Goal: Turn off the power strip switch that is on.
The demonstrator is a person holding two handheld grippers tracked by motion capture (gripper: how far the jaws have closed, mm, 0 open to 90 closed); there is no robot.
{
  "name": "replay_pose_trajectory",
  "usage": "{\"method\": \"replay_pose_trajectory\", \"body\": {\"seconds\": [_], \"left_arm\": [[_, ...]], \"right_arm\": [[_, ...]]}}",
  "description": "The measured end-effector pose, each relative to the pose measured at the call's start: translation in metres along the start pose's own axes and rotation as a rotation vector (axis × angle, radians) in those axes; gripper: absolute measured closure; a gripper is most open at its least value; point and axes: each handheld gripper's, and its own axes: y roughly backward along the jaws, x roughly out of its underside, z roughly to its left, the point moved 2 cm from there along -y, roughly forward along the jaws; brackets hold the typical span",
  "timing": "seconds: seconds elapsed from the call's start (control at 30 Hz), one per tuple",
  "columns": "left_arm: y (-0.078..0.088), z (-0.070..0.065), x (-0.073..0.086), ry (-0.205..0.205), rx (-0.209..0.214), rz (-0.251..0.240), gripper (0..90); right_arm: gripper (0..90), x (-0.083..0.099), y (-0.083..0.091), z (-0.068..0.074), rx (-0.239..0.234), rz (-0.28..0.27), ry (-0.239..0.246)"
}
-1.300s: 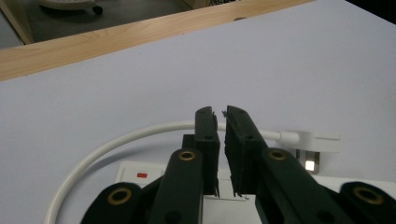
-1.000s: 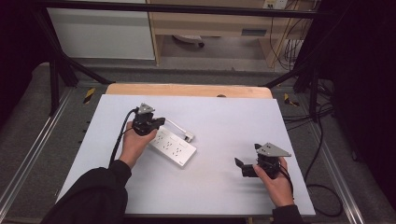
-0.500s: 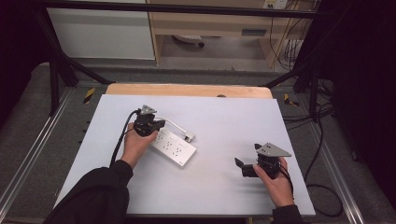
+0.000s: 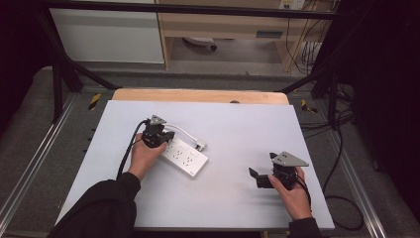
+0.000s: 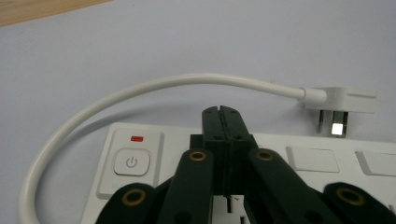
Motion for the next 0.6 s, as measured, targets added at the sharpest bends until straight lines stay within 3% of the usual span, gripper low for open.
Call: {"method": "replay_pose_trajectory", "body": {"seconds": [0.6], "left_arm": [[-0.0018,-0.0042,0.0031,0.000,0.005,0.003,89.9]], "right_arm": [[2.2,0.0002,-0.0011,0.0007,-0.010,0.005,0.004]]}}
